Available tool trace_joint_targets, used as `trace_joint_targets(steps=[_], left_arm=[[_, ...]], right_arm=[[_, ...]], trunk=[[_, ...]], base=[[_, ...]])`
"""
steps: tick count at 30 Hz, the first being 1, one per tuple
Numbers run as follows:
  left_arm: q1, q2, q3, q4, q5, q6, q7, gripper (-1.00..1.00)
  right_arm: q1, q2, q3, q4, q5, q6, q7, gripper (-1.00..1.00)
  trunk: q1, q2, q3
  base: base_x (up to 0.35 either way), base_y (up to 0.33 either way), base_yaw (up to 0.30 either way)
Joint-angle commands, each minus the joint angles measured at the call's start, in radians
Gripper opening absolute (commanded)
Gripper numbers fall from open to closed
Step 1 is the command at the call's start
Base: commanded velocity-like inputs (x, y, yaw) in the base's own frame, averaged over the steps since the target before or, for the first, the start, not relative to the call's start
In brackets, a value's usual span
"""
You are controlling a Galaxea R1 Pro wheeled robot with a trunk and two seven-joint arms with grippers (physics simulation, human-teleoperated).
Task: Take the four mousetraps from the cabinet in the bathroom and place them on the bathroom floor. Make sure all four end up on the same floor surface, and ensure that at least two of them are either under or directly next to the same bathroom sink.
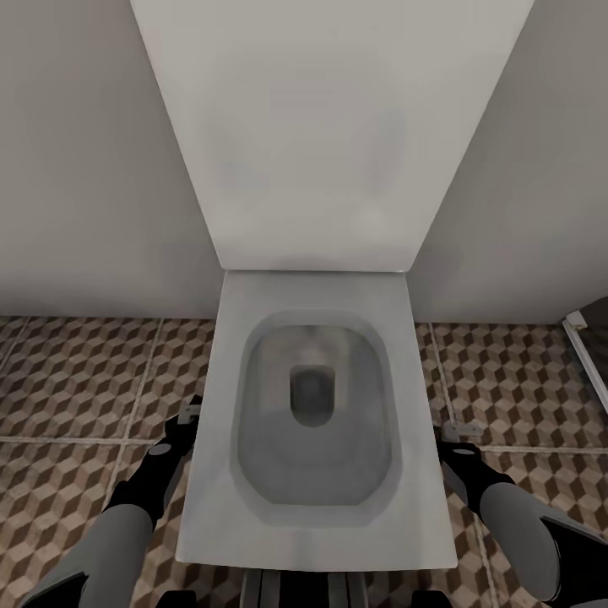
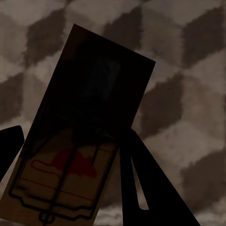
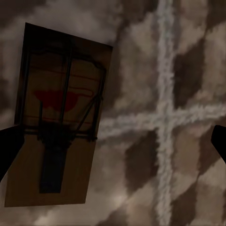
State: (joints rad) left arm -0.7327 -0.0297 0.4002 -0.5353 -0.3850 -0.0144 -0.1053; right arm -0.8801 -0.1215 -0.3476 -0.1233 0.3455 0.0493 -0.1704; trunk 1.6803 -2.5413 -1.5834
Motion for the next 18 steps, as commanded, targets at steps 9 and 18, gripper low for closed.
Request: trace_joint_targets(steps=[9,18], left_arm=[[0.000,0.028,0.015,0.023,-0.004,0.001,-0.011,-1.00],[-0.001,0.087,0.019,0.107,-0.001,-0.002,-0.011,-1.00]], right_arm=[[0.000,-0.001,-0.007,-0.001,0.009,0.004,-0.001,1.00],[0.000,-0.001,-0.008,-0.001,0.009,0.004,-0.001,1.00]], trunk=[[0.000,0.000,-0.001],[0.000,0.000,-0.001]], base=[[0.000,0.000,0.000],[0.000,0.000,0.000]])
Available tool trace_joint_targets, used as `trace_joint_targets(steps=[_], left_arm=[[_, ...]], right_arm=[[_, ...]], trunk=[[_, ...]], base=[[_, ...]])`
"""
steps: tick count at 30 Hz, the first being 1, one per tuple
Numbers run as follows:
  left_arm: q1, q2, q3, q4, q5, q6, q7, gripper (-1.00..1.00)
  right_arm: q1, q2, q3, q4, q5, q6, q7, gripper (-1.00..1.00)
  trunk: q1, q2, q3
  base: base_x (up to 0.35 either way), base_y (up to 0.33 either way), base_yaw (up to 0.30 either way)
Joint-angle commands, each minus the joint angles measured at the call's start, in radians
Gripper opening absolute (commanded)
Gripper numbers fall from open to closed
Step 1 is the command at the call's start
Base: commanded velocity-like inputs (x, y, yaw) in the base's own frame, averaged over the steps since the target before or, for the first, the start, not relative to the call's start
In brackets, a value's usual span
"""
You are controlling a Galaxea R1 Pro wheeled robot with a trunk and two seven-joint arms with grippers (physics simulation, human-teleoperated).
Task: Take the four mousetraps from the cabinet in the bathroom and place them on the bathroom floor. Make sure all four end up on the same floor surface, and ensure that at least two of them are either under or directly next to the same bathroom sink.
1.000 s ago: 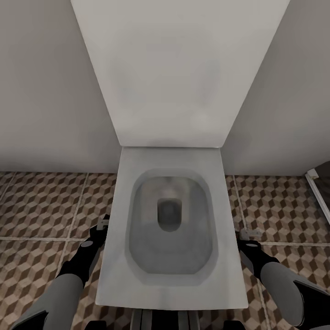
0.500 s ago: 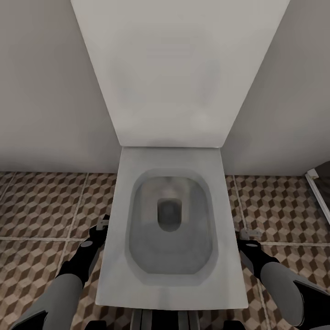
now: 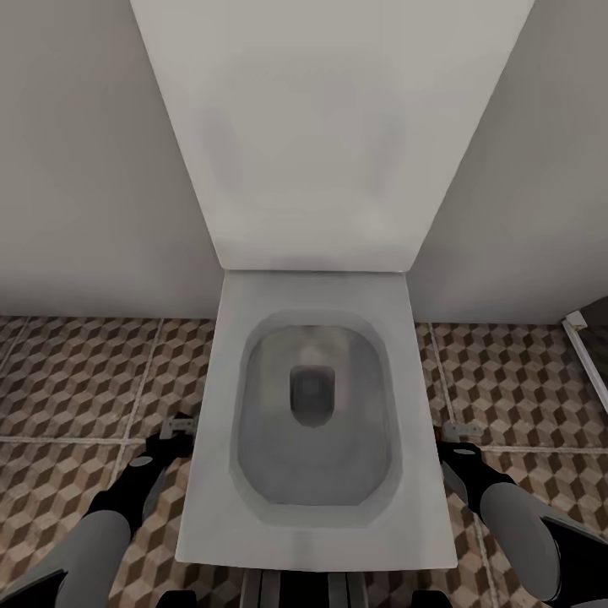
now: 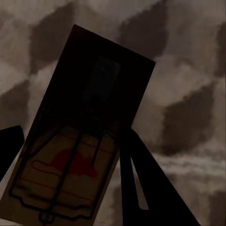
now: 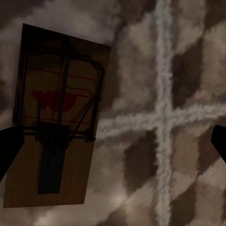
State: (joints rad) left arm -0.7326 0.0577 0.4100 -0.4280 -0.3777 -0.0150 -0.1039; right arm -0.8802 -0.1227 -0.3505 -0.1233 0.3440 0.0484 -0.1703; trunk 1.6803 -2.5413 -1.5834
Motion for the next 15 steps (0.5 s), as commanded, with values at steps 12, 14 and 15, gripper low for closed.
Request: trace_joint_targets(steps=[12,14,15], left_arm=[[-0.001,0.001,0.010,0.070,-0.008,-0.010,-0.013,-1.00],[-0.001,0.000,0.010,0.074,-0.009,-0.015,-0.013,-1.00],[-0.001,-0.001,0.010,0.075,-0.009,-0.017,-0.013,-1.00]], right_arm=[[0.000,0.001,-0.007,-0.001,0.010,0.003,-0.002,1.00],[0.000,0.002,-0.007,-0.001,0.010,0.002,-0.002,1.00],[0.000,0.002,-0.007,-0.001,0.010,0.002,-0.002,1.00]], trunk=[[0.000,0.000,0.000],[0.000,0.000,0.000],[0.000,0.000,0.000]], base=[[0.000,0.000,0.000],[0.000,0.000,0.000],[0.000,0.000,0.000]])
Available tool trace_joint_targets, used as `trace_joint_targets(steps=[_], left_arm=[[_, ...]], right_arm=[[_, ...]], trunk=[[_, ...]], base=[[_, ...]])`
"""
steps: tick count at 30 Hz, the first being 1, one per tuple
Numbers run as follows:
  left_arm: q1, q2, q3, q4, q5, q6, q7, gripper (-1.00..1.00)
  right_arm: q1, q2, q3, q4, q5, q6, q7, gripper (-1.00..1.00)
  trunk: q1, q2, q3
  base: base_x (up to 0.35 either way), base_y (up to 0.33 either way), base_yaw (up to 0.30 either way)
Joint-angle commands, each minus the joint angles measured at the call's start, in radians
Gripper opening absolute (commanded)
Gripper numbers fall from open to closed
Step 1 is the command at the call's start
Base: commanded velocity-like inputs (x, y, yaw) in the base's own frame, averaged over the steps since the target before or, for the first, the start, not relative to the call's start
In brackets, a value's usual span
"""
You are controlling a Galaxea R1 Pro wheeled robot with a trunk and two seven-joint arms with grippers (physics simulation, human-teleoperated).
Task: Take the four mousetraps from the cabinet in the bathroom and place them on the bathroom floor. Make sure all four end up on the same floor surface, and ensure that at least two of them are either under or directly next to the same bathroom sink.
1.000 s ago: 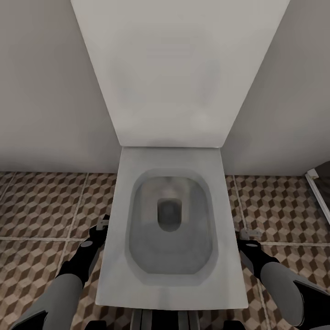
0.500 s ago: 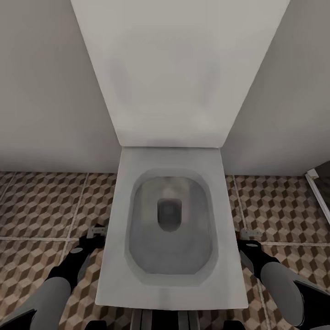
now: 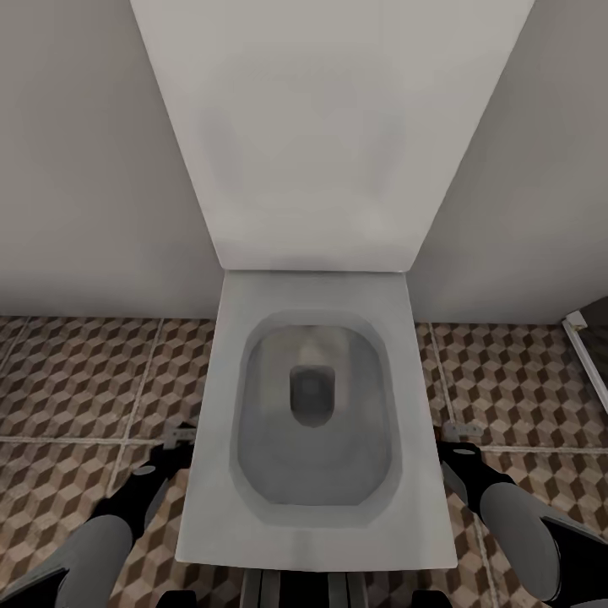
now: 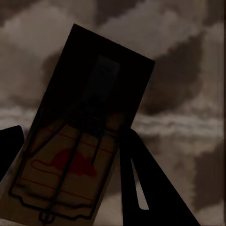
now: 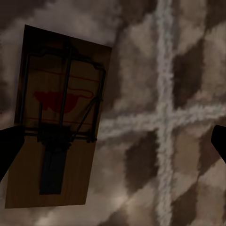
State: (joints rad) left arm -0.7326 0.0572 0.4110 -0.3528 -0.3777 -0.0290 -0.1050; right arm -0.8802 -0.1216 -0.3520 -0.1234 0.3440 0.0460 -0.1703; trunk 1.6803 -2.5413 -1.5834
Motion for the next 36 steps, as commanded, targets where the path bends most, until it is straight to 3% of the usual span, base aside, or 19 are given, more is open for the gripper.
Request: trace_joint_targets(steps=[1,36], left_arm=[[-0.001,-0.001,0.009,0.002,-0.009,-0.005,-0.012,-1.00],[-0.001,-0.019,0.008,0.044,-0.015,-0.011,-0.012,-1.00]], right_arm=[[0.000,0.000,-0.005,-0.001,0.010,0.005,-0.002,1.00],[0.000,0.000,-0.004,-0.001,0.010,0.005,-0.002,1.00]], trunk=[[0.000,0.000,0.000],[0.000,0.000,0.000]], base=[[0.000,0.000,0.000],[0.000,0.000,0.000]])
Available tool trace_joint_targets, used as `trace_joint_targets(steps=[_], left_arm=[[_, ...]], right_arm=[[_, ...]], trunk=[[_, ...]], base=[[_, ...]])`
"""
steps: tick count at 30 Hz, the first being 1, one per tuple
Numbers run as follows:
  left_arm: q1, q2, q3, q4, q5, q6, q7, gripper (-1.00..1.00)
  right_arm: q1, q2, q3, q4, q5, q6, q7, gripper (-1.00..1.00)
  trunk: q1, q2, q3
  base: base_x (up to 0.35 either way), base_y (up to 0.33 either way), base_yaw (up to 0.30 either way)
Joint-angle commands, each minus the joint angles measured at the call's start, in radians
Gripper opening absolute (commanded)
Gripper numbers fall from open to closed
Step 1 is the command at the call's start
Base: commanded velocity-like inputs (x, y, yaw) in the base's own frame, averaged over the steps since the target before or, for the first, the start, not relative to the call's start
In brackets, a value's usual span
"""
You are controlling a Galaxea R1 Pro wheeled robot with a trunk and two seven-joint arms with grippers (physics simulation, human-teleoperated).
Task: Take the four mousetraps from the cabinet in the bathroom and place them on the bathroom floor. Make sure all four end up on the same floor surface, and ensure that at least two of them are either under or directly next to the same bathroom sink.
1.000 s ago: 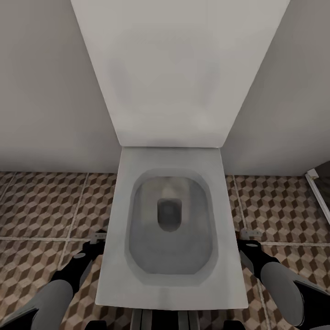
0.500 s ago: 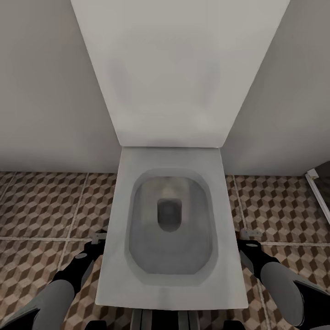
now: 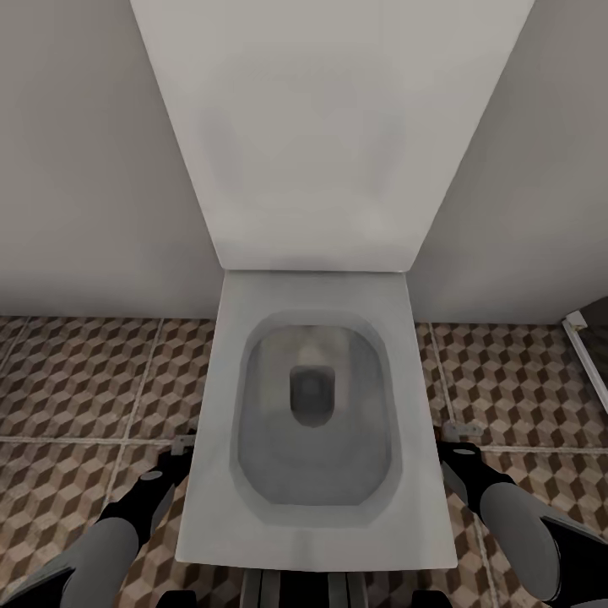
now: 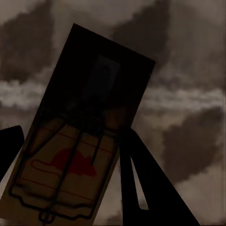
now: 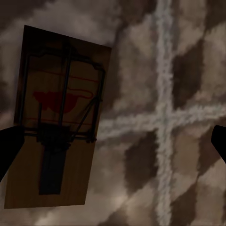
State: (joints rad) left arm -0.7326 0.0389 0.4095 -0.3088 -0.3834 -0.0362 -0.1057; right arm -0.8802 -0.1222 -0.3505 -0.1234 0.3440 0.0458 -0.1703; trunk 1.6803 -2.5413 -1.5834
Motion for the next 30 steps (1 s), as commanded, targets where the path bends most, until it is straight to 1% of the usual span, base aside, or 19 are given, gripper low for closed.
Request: trace_joint_targets(steps=[1,14,30], left_arm=[[-0.001,0.000,0.010,0.002,-0.009,-0.004,-0.011,-1.00],[-0.001,0.001,0.010,0.036,-0.003,-0.005,-0.010,-1.00],[-0.001,0.001,0.011,0.041,-0.002,-0.005,-0.009,-1.00]], right_arm=[[0.000,0.000,-0.005,-0.001,0.011,0.005,-0.002,1.00],[0.000,0.001,-0.007,-0.001,0.010,0.005,-0.002,1.00],[0.000,0.001,-0.007,-0.001,0.010,0.005,-0.002,1.00]], trunk=[[0.000,0.000,0.000],[0.000,0.000,0.000],[0.000,0.000,0.000]], base=[[0.000,0.000,0.000],[0.000,0.000,0.000],[0.000,0.000,0.000]])
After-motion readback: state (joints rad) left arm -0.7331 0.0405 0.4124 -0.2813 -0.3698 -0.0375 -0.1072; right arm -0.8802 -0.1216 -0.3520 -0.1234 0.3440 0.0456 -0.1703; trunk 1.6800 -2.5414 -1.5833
